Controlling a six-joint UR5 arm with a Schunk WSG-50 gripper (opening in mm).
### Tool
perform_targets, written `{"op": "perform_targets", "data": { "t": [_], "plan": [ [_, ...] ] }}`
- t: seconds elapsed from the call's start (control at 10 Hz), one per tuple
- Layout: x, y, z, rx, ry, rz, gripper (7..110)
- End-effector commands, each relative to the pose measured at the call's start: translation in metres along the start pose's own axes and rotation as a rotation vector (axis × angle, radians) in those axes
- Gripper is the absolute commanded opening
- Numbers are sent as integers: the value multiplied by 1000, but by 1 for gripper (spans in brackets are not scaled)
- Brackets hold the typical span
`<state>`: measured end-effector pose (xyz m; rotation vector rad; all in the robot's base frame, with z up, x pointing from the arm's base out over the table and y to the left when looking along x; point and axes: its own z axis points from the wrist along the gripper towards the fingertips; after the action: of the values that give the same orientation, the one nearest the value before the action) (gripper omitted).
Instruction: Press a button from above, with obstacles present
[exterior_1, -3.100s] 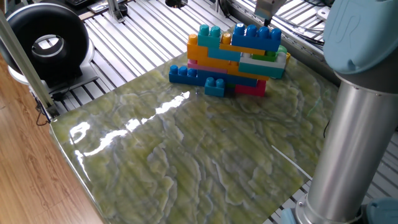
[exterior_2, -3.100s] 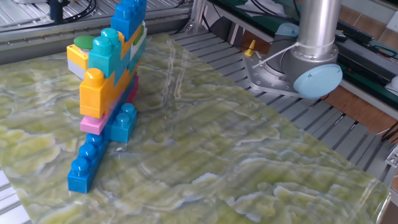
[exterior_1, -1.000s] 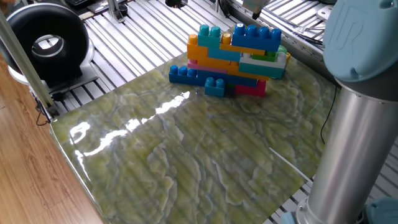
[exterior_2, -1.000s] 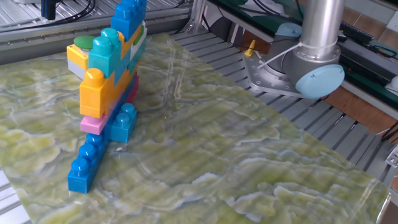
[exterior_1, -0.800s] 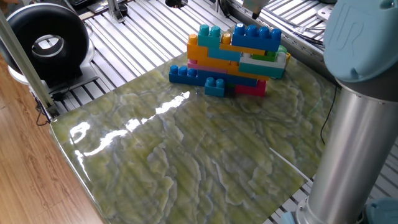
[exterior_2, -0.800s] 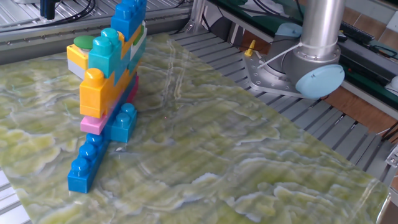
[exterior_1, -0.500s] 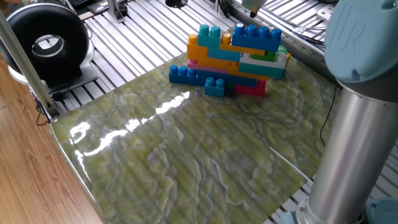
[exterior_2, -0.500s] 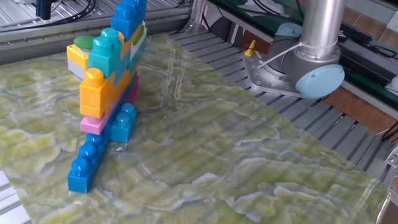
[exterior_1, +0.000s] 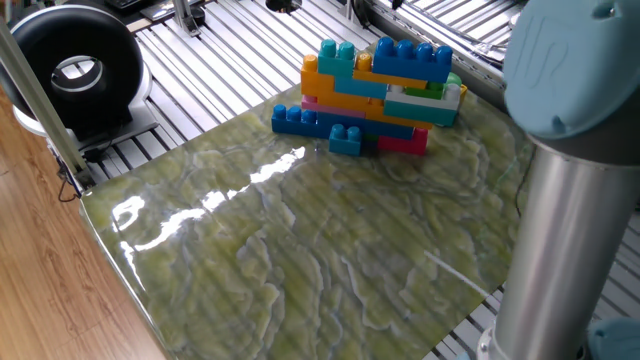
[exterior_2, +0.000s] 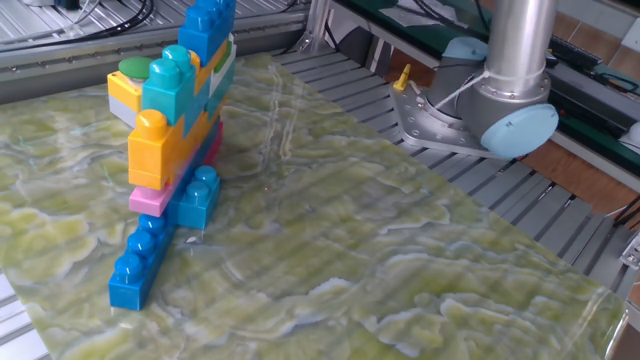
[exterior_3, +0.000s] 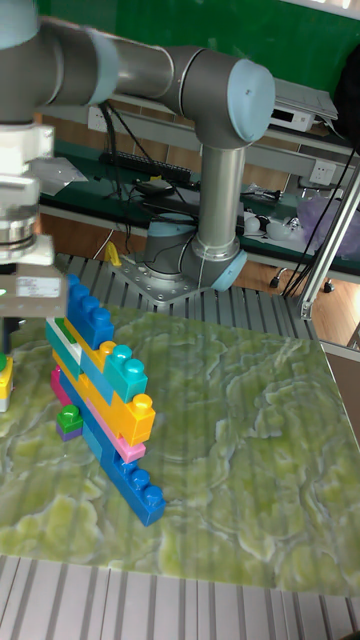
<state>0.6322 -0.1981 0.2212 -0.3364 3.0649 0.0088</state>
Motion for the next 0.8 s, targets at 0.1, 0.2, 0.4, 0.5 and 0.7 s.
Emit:
{"op": "perform_targets", "data": {
  "t": [0.1,0.2,0.4,0.5,0.7],
  "plan": [
    [-13,93,-32,-44,31,170,7],
    [-11,109,-30,-45,33,204,7],
    [2,143,-25,-87,71,289,7],
    [5,153,-23,-100,81,321,7],
    [7,168,-21,-120,82,370,7]
  ]
}}
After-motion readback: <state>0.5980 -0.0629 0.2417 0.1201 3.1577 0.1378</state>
